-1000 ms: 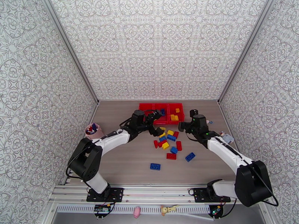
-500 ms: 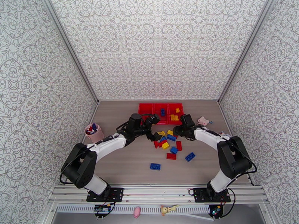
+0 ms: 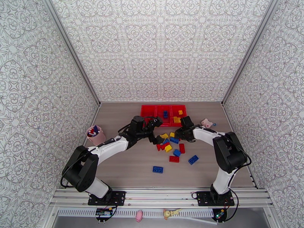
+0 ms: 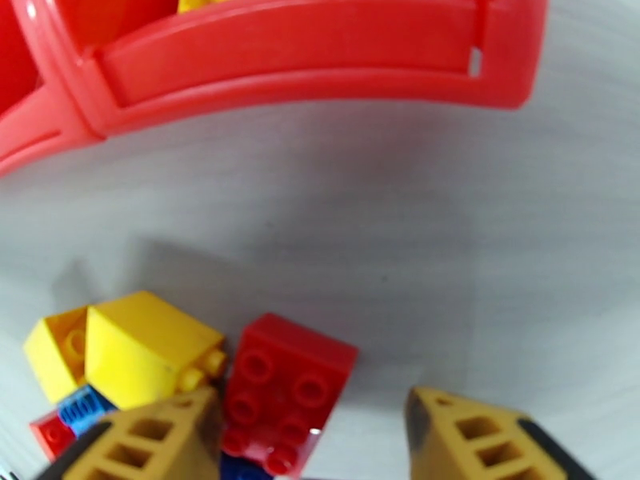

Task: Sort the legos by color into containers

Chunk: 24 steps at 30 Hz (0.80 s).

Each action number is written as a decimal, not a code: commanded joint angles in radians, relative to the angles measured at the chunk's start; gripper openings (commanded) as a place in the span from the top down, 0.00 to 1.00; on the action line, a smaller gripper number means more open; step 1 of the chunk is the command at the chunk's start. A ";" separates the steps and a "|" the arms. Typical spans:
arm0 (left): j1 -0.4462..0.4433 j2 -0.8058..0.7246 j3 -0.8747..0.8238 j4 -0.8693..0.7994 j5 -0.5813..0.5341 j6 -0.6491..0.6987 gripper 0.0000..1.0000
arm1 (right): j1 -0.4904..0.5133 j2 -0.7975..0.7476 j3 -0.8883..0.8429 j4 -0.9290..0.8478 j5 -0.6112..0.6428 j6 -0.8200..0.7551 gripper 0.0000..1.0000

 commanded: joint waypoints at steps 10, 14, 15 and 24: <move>0.005 -0.027 -0.021 -0.019 0.027 0.031 0.04 | 0.004 0.037 0.052 -0.097 0.061 0.022 0.41; 0.005 -0.028 -0.024 -0.014 0.029 0.030 0.04 | 0.004 0.023 0.047 -0.096 0.071 0.019 0.48; 0.004 -0.029 -0.025 -0.013 0.028 0.031 0.04 | 0.004 0.024 0.048 -0.097 0.074 0.018 0.50; 0.008 -0.063 -0.044 -0.017 0.015 0.030 0.04 | 0.004 -0.020 0.051 -0.112 0.076 0.023 0.69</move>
